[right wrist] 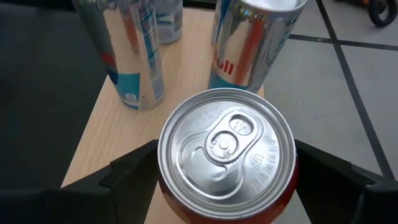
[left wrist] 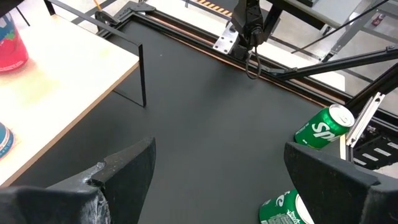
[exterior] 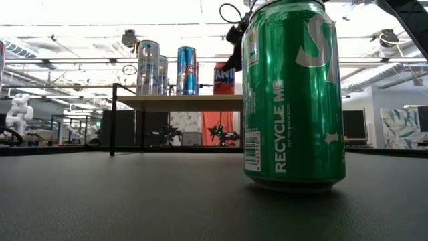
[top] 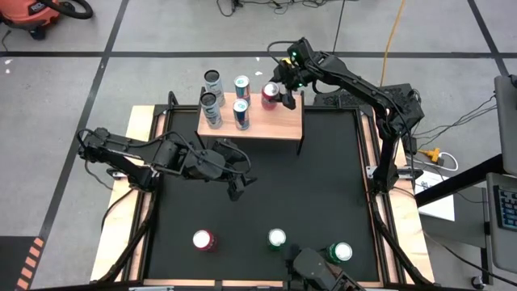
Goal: Place canned beverage on shelf
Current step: Put the right orange soda can on the shelf
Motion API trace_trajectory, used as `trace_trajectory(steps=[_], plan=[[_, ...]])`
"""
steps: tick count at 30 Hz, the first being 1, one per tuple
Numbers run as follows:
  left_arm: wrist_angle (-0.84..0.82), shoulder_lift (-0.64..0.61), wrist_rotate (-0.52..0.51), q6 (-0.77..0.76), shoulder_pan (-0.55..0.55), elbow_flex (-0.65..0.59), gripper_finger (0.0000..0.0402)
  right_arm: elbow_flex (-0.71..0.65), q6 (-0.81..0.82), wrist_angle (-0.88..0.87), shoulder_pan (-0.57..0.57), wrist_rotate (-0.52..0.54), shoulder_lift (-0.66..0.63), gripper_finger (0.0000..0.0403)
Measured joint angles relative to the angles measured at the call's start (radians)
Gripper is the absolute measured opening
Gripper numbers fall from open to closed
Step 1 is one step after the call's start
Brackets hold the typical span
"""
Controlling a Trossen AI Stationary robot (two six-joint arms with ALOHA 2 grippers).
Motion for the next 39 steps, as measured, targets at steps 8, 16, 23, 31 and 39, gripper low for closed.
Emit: trace_trajectory(steps=[8, 16, 23, 31, 39], plan=[[0.000, 0.000, 0.000, -0.001, 0.000, 0.000, 0.0358, 0.000, 0.008, 0.014, 0.000, 0.000, 0.002, 0.0313], [0.000, 0.000, 0.000, -0.003, 0.000, 0.000, 0.0358, 0.000, 0.011, 0.021, 0.000, 0.001, 0.004, 0.0313], [0.000, 0.000, 0.000, -0.003, 0.000, 0.000, 0.0358, 0.000, 0.041, 0.023, -0.008, 0.001, 0.006, 0.0313], [0.000, 0.000, 0.000, -0.003, 0.000, 0.000, 0.0358, 0.000, 0.044, 0.029, -0.012, 0.000, 0.008, 0.0314], [0.000, 0.000, 0.000, -0.003, 0.000, 0.000, 0.0358, 0.000, 0.062, 0.032, -0.012, -0.002, 0.008, 0.0314]])
